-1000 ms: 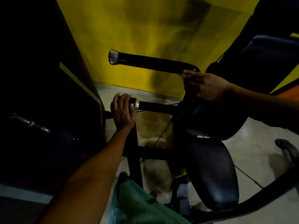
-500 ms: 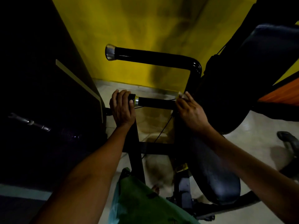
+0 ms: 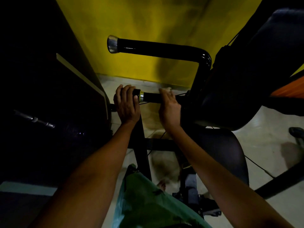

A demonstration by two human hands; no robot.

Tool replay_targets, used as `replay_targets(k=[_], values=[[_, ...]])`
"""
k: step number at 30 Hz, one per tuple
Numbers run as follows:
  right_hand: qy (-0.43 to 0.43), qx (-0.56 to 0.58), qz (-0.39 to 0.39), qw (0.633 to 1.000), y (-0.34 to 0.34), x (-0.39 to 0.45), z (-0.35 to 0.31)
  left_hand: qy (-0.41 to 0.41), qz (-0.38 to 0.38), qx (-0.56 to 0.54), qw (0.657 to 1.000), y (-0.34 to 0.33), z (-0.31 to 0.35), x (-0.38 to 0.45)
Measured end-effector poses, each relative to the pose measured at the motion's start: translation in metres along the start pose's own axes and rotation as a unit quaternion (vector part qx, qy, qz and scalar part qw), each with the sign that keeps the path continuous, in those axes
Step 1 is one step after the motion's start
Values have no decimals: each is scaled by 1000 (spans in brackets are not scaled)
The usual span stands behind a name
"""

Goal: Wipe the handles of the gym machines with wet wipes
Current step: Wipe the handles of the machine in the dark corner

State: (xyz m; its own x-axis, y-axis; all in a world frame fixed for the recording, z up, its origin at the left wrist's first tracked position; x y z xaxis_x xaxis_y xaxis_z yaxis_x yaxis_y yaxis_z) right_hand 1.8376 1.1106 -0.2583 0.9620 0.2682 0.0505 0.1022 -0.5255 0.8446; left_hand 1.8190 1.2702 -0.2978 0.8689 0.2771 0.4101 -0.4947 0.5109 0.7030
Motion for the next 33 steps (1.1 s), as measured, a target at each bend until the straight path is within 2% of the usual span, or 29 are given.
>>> replay_targets(k=[7, 11, 14, 16, 18, 21, 26, 28, 31, 33], values=[[114, 79, -147, 979, -32, 32, -46, 14, -10, 10, 1000, 0, -1, 0], [198, -49, -217, 955, -28, 26, -37, 6, -3, 10, 1000, 0, -1, 0], [174, -120, -265, 941, -18, 31, -16, 6, -5, 13, 1000, 0, -2, 1], [151, -139, -264, 943, -11, 41, -20, 6, -6, 16, 1000, 0, -1, 1], [168, -87, -235, 953, -10, 46, -40, 3, -7, 19, 1000, 0, -1, 1], [178, -45, -244, 952, -25, 33, -54, 0, -5, 24, 1000, -1, 0, -1], [131, -166, -279, 937, -4, 21, -14, -6, 6, 16, 1000, 0, 0, 0], [124, -224, -261, 931, 17, 20, 9, -8, 8, 7, 1000, 0, -1, 0], [114, -390, -275, 871, 25, 22, 33, -4, 3, 13, 1000, -1, 0, -1], [132, -458, -283, 832, 17, 21, 28, -4, 4, 14, 1000, 0, 1, 0]])
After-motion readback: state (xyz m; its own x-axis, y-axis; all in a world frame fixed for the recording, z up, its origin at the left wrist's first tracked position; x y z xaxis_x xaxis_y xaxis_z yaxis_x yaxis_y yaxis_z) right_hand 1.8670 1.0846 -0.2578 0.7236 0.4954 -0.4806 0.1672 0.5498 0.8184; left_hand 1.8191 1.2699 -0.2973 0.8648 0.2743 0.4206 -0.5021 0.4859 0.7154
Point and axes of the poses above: each hand's wrist, its own x-axis towards the middle knuckle, its own y-axis out of the back of the hand, z = x × y, the point moved 9 cm from there along x, towards the middle knuckle, and after that the axes turned 13 degrees about -z, right-handed, at the moved point
